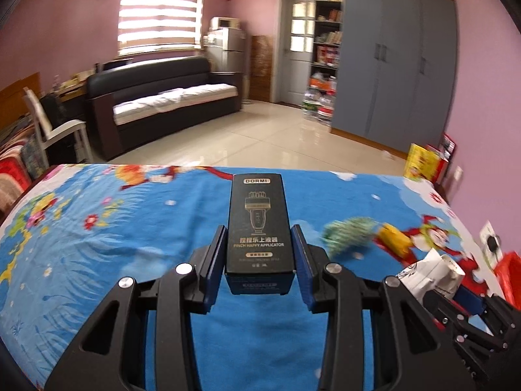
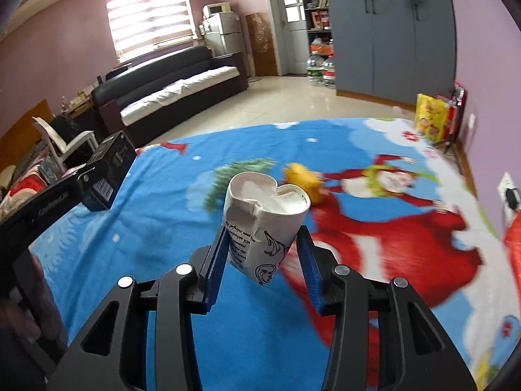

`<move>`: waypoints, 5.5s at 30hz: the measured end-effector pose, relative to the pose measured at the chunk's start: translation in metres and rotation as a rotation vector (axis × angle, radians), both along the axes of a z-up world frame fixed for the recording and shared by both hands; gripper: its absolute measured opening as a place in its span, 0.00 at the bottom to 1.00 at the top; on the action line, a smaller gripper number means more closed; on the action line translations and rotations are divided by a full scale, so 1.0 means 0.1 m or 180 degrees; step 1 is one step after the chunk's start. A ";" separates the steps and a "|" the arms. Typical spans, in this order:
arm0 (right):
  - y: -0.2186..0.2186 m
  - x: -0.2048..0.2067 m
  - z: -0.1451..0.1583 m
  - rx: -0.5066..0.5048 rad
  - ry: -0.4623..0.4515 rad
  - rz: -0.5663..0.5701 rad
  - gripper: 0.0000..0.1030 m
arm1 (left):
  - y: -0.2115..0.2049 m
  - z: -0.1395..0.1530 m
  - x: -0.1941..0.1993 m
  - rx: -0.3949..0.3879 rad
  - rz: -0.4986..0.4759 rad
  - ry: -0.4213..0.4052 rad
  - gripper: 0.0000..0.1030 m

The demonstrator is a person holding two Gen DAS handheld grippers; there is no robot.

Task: Collect trash
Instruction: 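Carry the black box and paper cup with both tools over the red bin, then open both tools to drop the black box and paper cup into the bin, then move both open tools back over the bedspread, then grasp the yellow packet with the right tool while the left tool grasps the green striped cloth, then carry the yellow packet and green cloth with both tools over the red bin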

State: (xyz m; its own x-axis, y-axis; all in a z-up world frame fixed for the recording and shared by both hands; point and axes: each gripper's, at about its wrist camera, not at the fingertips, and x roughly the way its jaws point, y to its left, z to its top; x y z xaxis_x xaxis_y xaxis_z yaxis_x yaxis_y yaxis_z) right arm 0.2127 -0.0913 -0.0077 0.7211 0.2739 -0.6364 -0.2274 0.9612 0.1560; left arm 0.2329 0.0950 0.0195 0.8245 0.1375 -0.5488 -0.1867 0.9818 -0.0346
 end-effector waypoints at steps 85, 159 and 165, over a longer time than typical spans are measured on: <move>-3.32 -0.96 0.14 -0.0349 -0.0357 -0.1899 0.50 | -3.43 -0.28 -0.16 -0.0311 -0.2276 0.0070 0.86; -1.00 -0.10 0.19 -0.0235 0.0059 -0.0114 0.23 | -0.61 -0.86 1.39 -0.0534 -0.0552 0.0914 0.30; -1.11 -0.29 0.05 -0.0165 0.0117 -0.0228 0.23 | -0.77 -0.65 1.06 -0.0357 -0.0710 0.0701 0.18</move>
